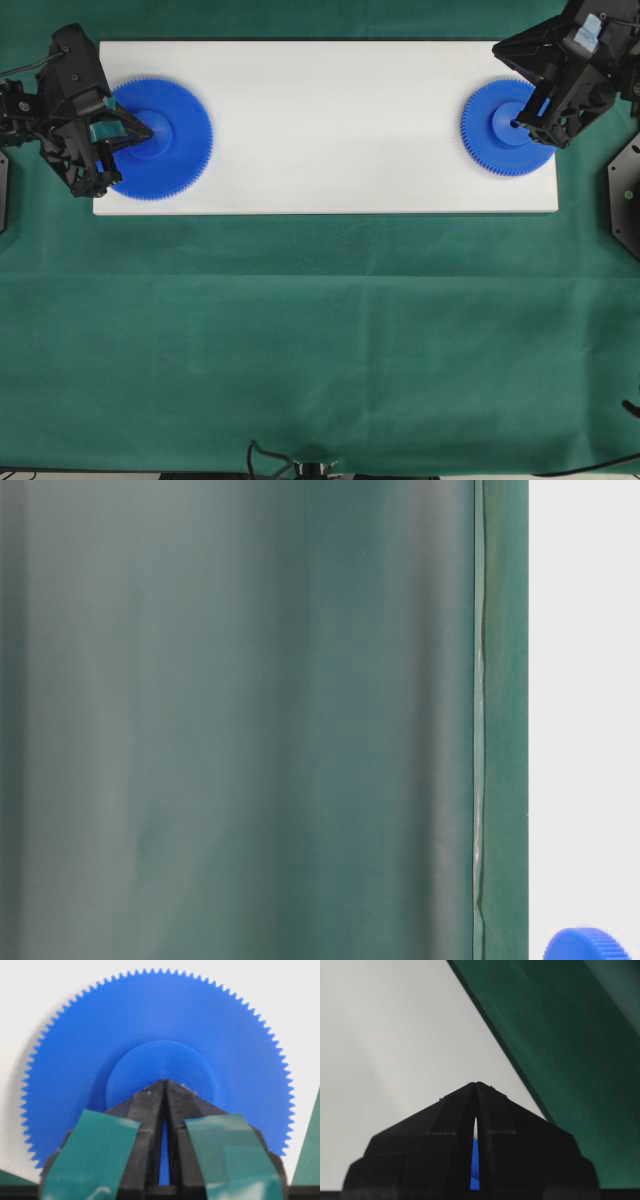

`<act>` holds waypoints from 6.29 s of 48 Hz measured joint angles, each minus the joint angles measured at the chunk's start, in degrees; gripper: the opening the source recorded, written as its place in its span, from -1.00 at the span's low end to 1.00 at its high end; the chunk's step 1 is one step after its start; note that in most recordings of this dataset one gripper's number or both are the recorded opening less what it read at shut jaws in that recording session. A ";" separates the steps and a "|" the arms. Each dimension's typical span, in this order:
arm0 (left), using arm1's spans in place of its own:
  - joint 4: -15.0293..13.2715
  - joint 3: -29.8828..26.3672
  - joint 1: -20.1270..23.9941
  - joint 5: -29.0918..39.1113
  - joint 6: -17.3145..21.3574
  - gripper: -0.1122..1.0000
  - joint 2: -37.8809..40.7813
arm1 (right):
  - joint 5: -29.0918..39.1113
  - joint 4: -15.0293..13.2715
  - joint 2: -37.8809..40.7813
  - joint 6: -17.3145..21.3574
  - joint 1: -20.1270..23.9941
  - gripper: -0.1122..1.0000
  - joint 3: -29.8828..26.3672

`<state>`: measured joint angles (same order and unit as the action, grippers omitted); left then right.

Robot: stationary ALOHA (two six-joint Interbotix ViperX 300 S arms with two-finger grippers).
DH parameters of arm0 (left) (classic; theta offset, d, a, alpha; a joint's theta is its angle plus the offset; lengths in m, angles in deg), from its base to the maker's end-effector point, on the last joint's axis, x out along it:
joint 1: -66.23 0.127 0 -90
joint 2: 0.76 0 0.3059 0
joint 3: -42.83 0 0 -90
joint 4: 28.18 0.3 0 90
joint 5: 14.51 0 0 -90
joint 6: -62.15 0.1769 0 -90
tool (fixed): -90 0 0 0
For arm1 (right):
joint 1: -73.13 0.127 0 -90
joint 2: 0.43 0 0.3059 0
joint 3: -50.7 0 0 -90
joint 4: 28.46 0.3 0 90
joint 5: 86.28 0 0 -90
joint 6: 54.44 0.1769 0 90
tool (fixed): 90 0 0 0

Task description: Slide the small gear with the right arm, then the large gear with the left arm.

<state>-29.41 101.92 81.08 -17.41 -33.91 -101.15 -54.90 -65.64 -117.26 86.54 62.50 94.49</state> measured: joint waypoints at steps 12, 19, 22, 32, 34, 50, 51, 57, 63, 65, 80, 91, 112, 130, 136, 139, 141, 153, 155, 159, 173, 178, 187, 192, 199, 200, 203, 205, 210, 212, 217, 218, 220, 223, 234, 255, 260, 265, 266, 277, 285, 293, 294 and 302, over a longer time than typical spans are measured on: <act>0.09 0.97 0.00 -0.26 -0.09 -0.79 -0.26 | 0.00 0.00 0.00 0.00 0.35 0.15 0.00; 0.00 1.05 -0.09 -0.26 -0.09 -0.79 0.79 | -0.09 0.09 0.35 0.09 0.44 0.15 0.09; 0.00 0.53 -0.09 -0.26 -0.18 -0.79 1.67 | 0.00 0.09 0.62 0.09 0.44 0.15 0.09; 0.00 -2.46 -0.26 -0.53 -0.26 -0.79 6.24 | -0.09 0.09 1.49 0.09 0.53 0.15 0.00; 0.00 -3.25 -0.26 -0.62 -0.18 -0.79 7.12 | 0.00 0.09 1.67 0.09 0.53 0.15 0.00; 0.00 -10.63 -0.70 -4.48 -0.26 -0.79 16.17 | -0.09 0.09 1.85 0.09 0.53 0.15 0.00; 0.00 -11.43 -0.79 -4.66 -0.26 -0.79 16.96 | -0.09 0.09 1.93 0.09 0.53 0.15 0.00; 0.00 -18.81 -0.97 -5.19 -0.18 -0.79 23.29 | 0.00 0.18 2.20 0.09 0.53 0.15 0.09; 0.00 -28.13 -1.05 -5.10 0.18 -0.79 30.23 | -0.09 0.18 2.55 0.09 0.53 0.15 0.00; 0.00 -31.11 -1.14 -5.01 0.44 -0.79 32.34 | -0.09 0.09 2.64 0.09 0.53 0.15 0.09; 0.00 -54.32 -3.16 5.01 5.98 -0.79 46.05 | -0.09 0.00 2.99 -0.09 0.62 0.15 0.00; 0.09 -64.42 -5.80 8.70 10.81 -0.79 51.77 | -0.09 0.00 3.08 -0.09 0.62 0.15 0.09; 0.18 -65.65 -6.50 9.05 11.87 -0.79 52.56 | -0.53 0.00 3.16 -0.09 0.62 0.15 0.09; 0.09 -65.65 -6.50 9.05 11.87 -0.79 52.56 | -0.97 0.00 3.69 -0.09 0.62 0.15 0.09; 0.09 -65.65 -6.50 9.05 11.78 -0.79 52.56 | -1.41 0.00 3.87 -0.09 0.62 0.15 0.09; 0.18 -65.65 -6.50 9.05 11.78 -0.79 52.56 | -1.41 0.00 3.87 -0.09 0.62 0.15 0.09; 0.09 -65.65 -6.50 9.05 11.87 -0.79 52.56 | -1.49 0.00 3.87 -0.09 0.62 0.15 0.09; 0.09 -65.65 -6.50 9.05 11.69 -0.79 52.56 | -1.49 0.00 3.96 -0.09 0.62 0.15 0.09; 0.09 -65.65 -6.50 9.05 11.60 -0.79 52.47 | -1.58 0.00 3.87 -0.09 0.62 0.15 0.09; 0.09 -65.65 -6.50 9.14 10.90 -0.79 52.56 | -1.49 0.00 3.87 0.00 0.62 0.15 0.09; 0.09 -65.48 -6.50 9.05 10.37 -0.79 52.56 | -1.58 0.00 3.87 0.18 0.62 0.15 0.18; 0.09 -63.72 -6.24 8.96 9.49 -0.79 51.59 | -1.58 0.09 3.96 0.18 0.62 0.15 0.18; 0.00 -53.96 -5.45 5.80 3.78 -0.79 46.58 | -1.58 0.09 3.87 0.18 0.70 0.15 0.26; 0.00 -47.46 -4.83 2.81 0.79 -0.79 42.98 | -1.49 0.09 3.96 0.18 0.62 0.15 0.35; 0.00 -37.44 -3.87 1.23 -1.32 -0.79 36.21 | -1.58 0.18 4.04 0.18 0.70 0.15 0.35; 0.00 -36.12 -3.78 1.23 -1.41 -0.79 35.33 | -1.58 0.09 4.04 0.18 0.70 0.15 0.35; 0.00 -32.96 -3.52 1.23 -1.58 -0.79 32.61 | -1.76 0.18 4.04 0.26 0.70 0.15 0.44; 0.00 -30.67 -3.34 1.23 -1.58 -0.79 30.76 | -1.93 0.09 4.04 0.18 0.70 0.15 0.44; 0.00 -24.26 -2.90 1.32 -2.02 -0.79 25.05 | -2.72 0.09 4.13 0.26 0.70 0.15 0.44; 0.00 -21.88 -2.72 1.32 -2.11 -0.79 22.85 | -3.16 0.09 4.31 0.26 0.62 0.15 0.35; 0.00 -16.52 -1.93 2.29 -2.29 -0.79 17.40 | -4.13 0.44 4.66 0.26 0.70 0.15 0.44; 0.00 -15.56 -1.76 2.55 -2.29 -0.79 16.35 | -4.31 0.53 4.83 0.26 0.70 0.15 0.44; 0.00 -13.36 -1.14 3.34 -2.29 -0.79 14.06 | -4.57 0.70 5.10 0.26 0.62 0.15 0.44; 0.00 -10.81 -0.18 4.48 -2.37 -0.79 10.90 | -4.83 0.88 5.54 0.26 0.70 0.15 0.44; 0.00 -5.27 1.76 6.68 -2.37 -0.79 3.78 | -6.24 1.05 7.73 0.26 0.70 0.15 -0.09; -0.09 -4.83 1.76 6.77 -2.37 -0.79 3.25 | -6.77 1.05 9.40 0.26 0.70 0.15 -0.97; 0.00 -4.75 1.76 6.94 -2.37 -0.79 3.16 | -6.68 1.05 9.49 0.26 0.70 0.15 -0.97; 0.00 -4.75 1.76 6.94 -2.37 -0.79 3.08 | -6.68 1.05 9.49 0.26 0.70 0.15 -0.97; -0.09 -4.75 1.76 6.86 -2.37 -0.79 3.08 | -6.68 1.05 9.49 0.26 0.70 0.15 -0.97; 0.00 -5.10 1.76 6.94 -2.37 -0.79 3.16 | -6.68 1.05 9.49 0.26 0.70 0.15 -0.97; 0.00 -5.80 1.85 7.12 -2.37 -0.79 2.64 | -6.68 1.05 9.49 0.26 0.70 0.15 -0.97; 0.00 -6.77 1.85 8.09 -2.02 -0.79 0.35 | -6.77 1.05 9.49 0.26 0.70 0.15 -0.97; 0.00 -7.03 1.76 8.44 -2.02 -0.79 -0.26 | -6.68 1.05 9.49 0.26 0.70 0.15 -0.97; 0.09 -7.73 1.85 10.55 -1.05 -0.79 -4.04 | -6.77 1.05 9.49 0.26 0.70 0.15 -0.97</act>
<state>-29.32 94.18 82.93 -6.86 -34.97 -105.20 -61.67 -64.58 -107.77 86.80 63.20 93.52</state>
